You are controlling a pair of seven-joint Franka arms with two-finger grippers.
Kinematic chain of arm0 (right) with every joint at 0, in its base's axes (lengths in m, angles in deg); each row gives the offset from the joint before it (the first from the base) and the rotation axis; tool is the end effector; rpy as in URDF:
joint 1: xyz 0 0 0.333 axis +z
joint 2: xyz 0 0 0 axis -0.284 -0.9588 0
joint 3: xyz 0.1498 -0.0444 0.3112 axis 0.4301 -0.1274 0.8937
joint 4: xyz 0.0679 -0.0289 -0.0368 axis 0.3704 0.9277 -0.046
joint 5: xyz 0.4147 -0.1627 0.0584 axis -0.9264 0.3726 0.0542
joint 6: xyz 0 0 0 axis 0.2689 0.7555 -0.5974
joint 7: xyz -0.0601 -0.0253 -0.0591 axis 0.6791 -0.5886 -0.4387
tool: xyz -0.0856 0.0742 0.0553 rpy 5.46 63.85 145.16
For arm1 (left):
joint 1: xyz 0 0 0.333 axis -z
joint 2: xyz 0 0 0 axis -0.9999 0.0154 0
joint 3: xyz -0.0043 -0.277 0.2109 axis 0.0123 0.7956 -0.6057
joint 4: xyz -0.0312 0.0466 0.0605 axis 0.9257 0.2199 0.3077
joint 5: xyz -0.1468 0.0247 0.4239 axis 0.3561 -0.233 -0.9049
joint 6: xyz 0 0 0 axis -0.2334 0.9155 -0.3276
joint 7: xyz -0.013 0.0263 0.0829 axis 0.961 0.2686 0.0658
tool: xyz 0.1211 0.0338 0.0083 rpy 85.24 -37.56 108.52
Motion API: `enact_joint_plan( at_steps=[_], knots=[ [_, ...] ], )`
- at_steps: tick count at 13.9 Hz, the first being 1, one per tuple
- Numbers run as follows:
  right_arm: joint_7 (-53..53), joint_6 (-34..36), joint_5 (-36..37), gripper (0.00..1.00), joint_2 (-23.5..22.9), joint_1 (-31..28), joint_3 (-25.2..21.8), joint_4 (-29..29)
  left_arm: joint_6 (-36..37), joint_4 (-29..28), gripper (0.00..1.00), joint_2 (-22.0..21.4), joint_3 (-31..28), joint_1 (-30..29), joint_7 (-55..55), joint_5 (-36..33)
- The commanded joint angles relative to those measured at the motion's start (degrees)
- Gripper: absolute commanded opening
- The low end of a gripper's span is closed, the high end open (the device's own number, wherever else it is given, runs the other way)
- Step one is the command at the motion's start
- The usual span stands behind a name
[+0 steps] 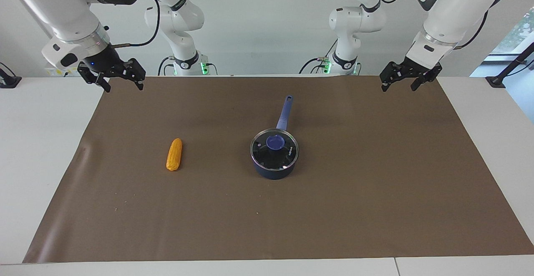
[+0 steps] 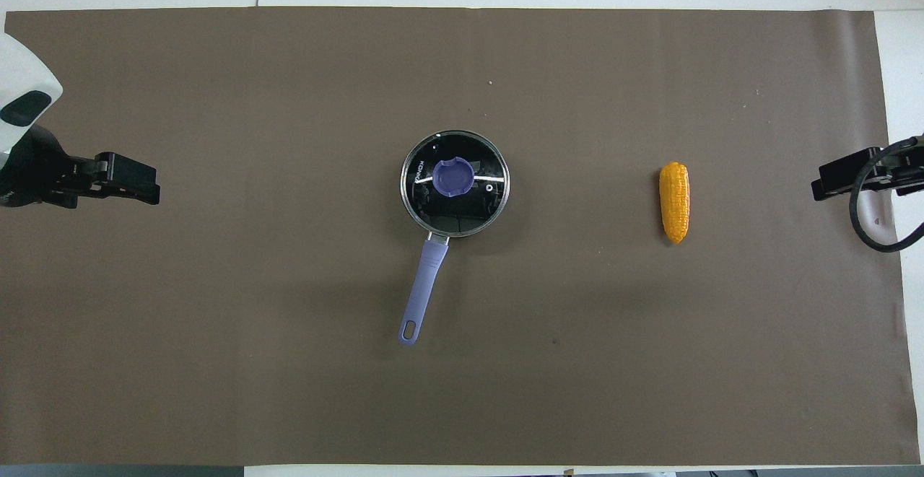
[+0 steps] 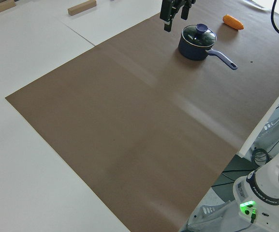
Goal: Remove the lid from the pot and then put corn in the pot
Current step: 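Move the left gripper toward the pot while the right gripper approaches the corn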
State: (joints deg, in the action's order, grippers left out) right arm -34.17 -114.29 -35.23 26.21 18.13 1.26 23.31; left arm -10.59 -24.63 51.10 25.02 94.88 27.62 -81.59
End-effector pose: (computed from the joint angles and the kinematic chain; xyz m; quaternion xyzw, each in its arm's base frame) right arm 0.6025 -0.0287 0.6269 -0.9987 -0.0163 0.0457 0.0126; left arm 0.5896 -0.0876 0.6233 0.9992 -0.0217 -0.0329 0.0111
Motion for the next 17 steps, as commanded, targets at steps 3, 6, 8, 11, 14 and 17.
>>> enact_joint_plan(
  at_steps=[3, 6, 8, 11, 14, 17],
  knots=[
    [-0.69, 0.81, -0.37, 1.00, 1.15, -0.83, 0.41, 0.90, -0.27, -1.22, 1.00, -1.55, 0.54, -0.85, 1.96, 0.77],
    [-1.04, 0.37, -0.28, 1.00, 1.32, -0.83, 0.41, 1.51, -0.72, -1.40, 1.00, -1.55, 0.63, -1.46, 1.70, 0.77],
    [-0.43, -3.82, -0.28, 1.00, 3.33, -1.36, 0.41, 6.23, -1.15, -1.57, 1.00, -1.63, 0.54, -1.03, 1.09, 0.77],
    [-0.34, -13.57, -0.80, 1.00, 6.68, -2.06, 0.41, 15.37, -2.38, -1.57, 1.00, -1.37, 0.80, 0.29, 0.56, 0.86],
    [-0.86, -26.85, -0.81, 1.00, 8.53, -0.23, 0.76, 25.04, -5.46, 0.61, 1.00, 2.82, 0.80, 8.35, -11.35, 1.82],
    [-2.96, -32.14, -0.89, 1.00, 2.14, 0.92, 0.85, 26.65, -4.42, 13.23, 1.00, 15.45, 0.80, 14.78, -17.27, 3.04]
  ],
)
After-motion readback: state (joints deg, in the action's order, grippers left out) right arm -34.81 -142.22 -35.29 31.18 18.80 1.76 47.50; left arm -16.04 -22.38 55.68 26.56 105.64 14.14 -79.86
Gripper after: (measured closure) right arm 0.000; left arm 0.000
